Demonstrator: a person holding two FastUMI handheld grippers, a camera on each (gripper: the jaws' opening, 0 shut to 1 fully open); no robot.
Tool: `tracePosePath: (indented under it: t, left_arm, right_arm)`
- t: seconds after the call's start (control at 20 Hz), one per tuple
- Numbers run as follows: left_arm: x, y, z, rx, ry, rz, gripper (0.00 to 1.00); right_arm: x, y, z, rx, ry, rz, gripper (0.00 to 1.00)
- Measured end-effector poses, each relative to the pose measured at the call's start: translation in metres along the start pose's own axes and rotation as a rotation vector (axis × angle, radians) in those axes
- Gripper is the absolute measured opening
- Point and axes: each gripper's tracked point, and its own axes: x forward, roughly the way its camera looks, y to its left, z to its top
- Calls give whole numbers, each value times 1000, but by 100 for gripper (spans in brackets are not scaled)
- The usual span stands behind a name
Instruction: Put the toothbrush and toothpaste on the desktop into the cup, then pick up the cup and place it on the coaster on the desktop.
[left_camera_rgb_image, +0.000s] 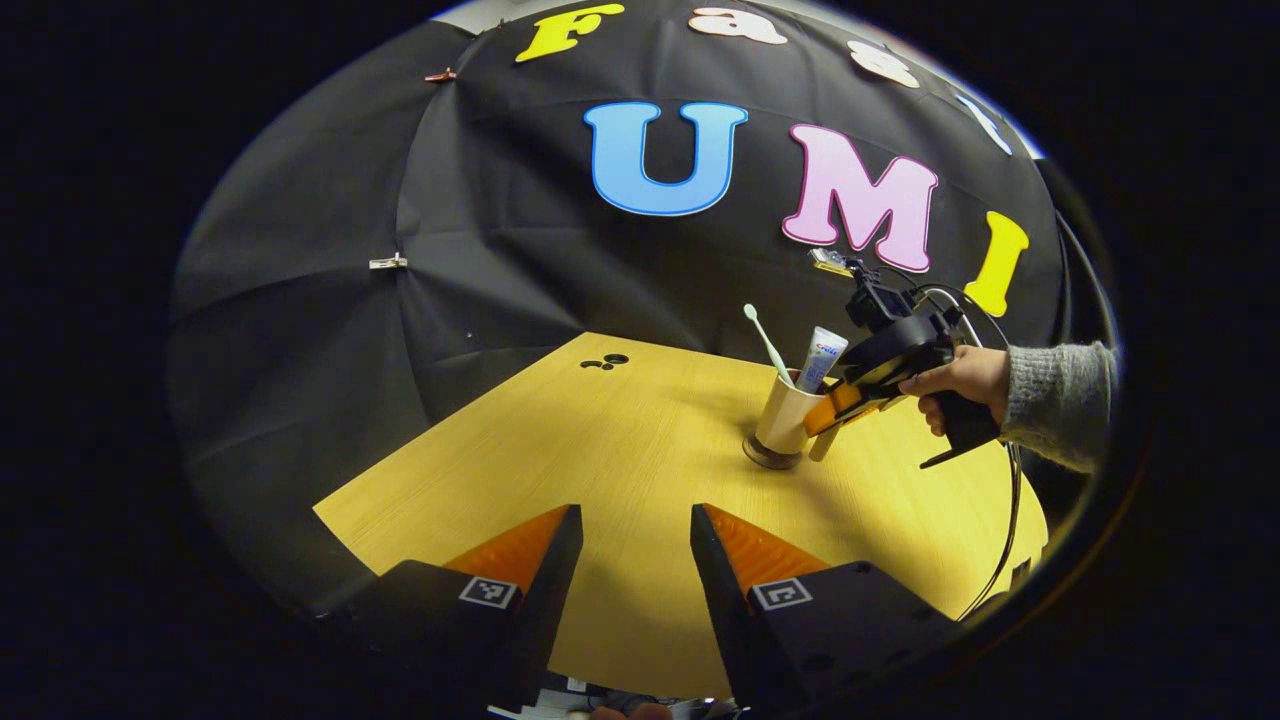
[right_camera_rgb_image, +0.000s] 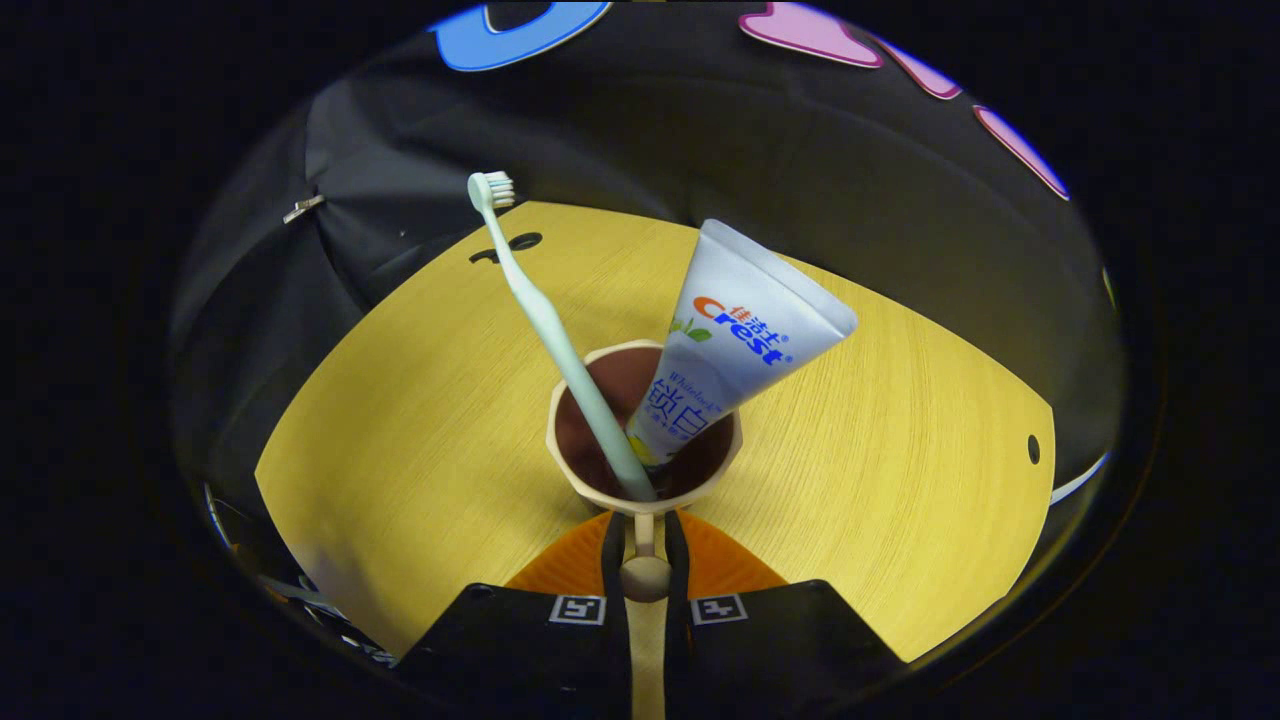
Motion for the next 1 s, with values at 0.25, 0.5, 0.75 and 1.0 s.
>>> tracePosePath:
  t: [0.25,0.5,0.75,1.0]
  left_arm:
    - [1,3,1,-5,4,9,71]
    - [2,0,0,1,7,7,71]
    - [3,2,2,-7,6,11,71]
    - [1,1,5,-5,5,8,71]
  right_arm:
    - [3,-1,-2,-15,15,-17,16]
    - [6,-1,-4,-13,23,-18,16]
    - [10,1,-6,-1,30,-35,22]
    - [10,2,-5,45,35,-42,28]
